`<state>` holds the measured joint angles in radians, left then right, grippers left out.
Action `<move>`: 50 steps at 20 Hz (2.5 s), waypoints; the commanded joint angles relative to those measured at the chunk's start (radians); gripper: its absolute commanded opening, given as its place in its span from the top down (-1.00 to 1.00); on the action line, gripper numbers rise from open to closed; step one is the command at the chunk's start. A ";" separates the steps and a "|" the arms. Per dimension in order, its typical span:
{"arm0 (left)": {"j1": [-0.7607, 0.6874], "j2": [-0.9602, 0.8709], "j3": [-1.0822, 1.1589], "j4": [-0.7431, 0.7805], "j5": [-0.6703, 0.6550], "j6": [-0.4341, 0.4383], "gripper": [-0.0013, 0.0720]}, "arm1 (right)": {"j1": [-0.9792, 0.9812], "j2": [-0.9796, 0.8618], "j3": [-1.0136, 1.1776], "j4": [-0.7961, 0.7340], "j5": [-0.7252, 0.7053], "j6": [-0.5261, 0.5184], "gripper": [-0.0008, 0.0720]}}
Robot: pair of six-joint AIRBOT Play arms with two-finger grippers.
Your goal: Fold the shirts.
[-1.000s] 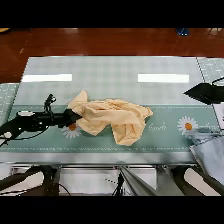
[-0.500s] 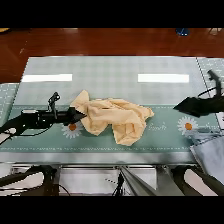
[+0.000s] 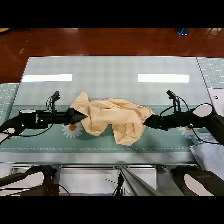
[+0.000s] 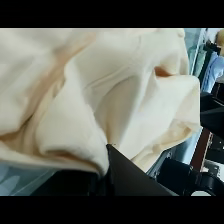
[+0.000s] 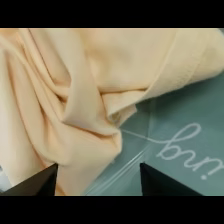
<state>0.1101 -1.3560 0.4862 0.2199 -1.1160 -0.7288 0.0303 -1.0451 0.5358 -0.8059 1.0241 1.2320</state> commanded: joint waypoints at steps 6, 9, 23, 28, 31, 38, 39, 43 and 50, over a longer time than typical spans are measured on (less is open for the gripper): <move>0.090 0.004 0.002 -0.004 -0.076 0.025 0.88 | 0.264 -0.145 -0.021 0.098 -0.256 0.127 -0.57; 0.098 0.004 0.008 -0.004 -0.096 0.040 0.88 | 0.303 -0.173 -0.019 0.117 -0.322 0.125 0.68; 0.212 0.360 0.849 -0.002 -0.377 -0.291 0.89 | -0.066 0.322 0.596 -0.147 0.025 0.145 0.88; 0.214 0.443 1.194 0.158 -0.378 -0.446 0.89 | -0.066 0.321 0.873 -0.166 0.243 0.213 0.88; 0.214 0.488 1.281 0.284 -0.396 -0.539 0.89 | -0.066 0.321 0.983 -0.166 0.396 0.259 0.88; 0.211 0.538 1.245 0.459 -0.725 -0.741 0.89 | -0.060 0.330 1.036 -0.188 0.831 0.346 0.88; 0.204 0.554 1.209 0.467 -0.725 -0.742 0.89 | -0.060 0.324 1.036 -0.178 0.832 0.363 0.88; 0.169 0.619 0.952 0.500 -0.724 -0.743 0.89 | -0.060 0.302 0.879 -0.171 0.832 0.346 0.88; 0.037 0.599 0.399 0.518 -0.359 -0.711 0.88 | -0.060 0.054 0.501 -0.246 0.696 0.052 0.88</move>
<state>0.2016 -0.7357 1.0744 0.7338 -1.6878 -1.4605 -0.0296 -0.8787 1.1370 -1.0077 1.8042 1.4281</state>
